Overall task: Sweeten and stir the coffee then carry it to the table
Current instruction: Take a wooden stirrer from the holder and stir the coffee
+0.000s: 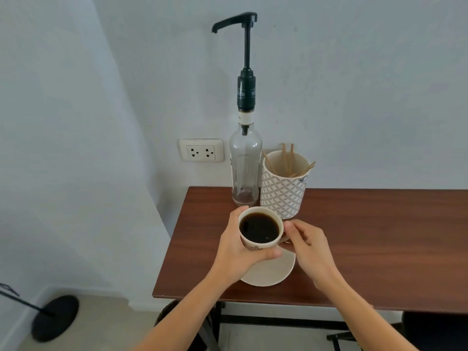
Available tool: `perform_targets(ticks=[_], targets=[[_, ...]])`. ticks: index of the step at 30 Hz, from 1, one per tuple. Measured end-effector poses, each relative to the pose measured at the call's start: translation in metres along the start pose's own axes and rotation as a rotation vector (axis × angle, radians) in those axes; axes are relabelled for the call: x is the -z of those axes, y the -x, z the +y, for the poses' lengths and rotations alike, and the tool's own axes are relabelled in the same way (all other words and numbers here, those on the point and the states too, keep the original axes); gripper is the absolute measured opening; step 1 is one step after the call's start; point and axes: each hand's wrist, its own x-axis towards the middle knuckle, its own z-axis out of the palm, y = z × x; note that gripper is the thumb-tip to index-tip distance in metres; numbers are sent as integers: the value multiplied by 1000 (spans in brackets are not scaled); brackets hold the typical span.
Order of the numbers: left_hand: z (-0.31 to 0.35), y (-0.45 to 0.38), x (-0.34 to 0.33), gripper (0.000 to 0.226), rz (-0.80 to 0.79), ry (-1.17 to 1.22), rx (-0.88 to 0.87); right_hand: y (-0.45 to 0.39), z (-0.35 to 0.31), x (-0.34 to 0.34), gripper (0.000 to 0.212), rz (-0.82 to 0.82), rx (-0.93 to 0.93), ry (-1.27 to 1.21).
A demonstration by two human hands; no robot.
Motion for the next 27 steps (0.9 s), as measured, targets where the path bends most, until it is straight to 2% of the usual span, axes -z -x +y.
perform_targets(ticks=[6,11,17,19,21,23,24,27], targets=[[-6,7,-4,91,-21,-12,-29,7,6,1,27,-13,-12,-7],[-13,11,-5,100,-45,9,-2,9,7,1,27,-12,-12,-5],[-13,13,-2,104,-56,-32,14,9,7,5,22,-19,9,101],[-14,14,0,108,-58,-63,16,2,0,14,13,71,38,138],[-17,15,2,111,-48,-106,19,-16,-14,29,25,218,127,179],[-20,17,2,107,-43,-130,22,-44,-28,48,41,288,293,336],[-21,18,2,105,-45,-137,27,-60,-34,57,46,267,358,452],[-21,20,2,98,-68,-142,28,-96,-51,77,41,60,358,707]])
